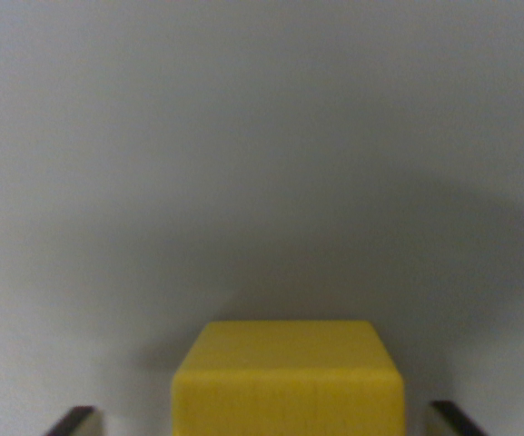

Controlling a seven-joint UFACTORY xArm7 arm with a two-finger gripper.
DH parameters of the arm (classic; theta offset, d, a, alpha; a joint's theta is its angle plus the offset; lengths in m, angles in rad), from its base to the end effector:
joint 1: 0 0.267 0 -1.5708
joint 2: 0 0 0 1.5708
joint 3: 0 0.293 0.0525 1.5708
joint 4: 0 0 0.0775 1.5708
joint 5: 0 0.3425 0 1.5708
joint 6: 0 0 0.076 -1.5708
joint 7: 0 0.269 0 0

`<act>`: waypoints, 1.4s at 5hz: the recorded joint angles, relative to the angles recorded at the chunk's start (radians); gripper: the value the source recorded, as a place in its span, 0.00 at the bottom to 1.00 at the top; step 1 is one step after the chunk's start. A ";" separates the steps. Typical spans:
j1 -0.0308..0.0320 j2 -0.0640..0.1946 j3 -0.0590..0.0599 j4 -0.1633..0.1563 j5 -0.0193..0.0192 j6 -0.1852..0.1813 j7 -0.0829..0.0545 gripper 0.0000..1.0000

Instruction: Pick yellow cube

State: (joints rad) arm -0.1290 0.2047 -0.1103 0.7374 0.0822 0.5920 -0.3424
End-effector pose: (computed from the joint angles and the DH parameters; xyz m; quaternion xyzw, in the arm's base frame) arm 0.4010 -0.0953 0.0150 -0.9994 -0.0176 0.0244 0.0185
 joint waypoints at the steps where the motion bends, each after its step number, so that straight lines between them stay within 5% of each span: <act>1: 0.0000 0.000 0.000 0.000 0.0000 0.000 0.000 1.00; 7: 0.0002 -0.009 0.000 0.018 -0.0019 0.027 0.002 1.00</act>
State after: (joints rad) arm -0.1287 0.1958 -0.1105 0.7556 0.0803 0.6190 -0.3405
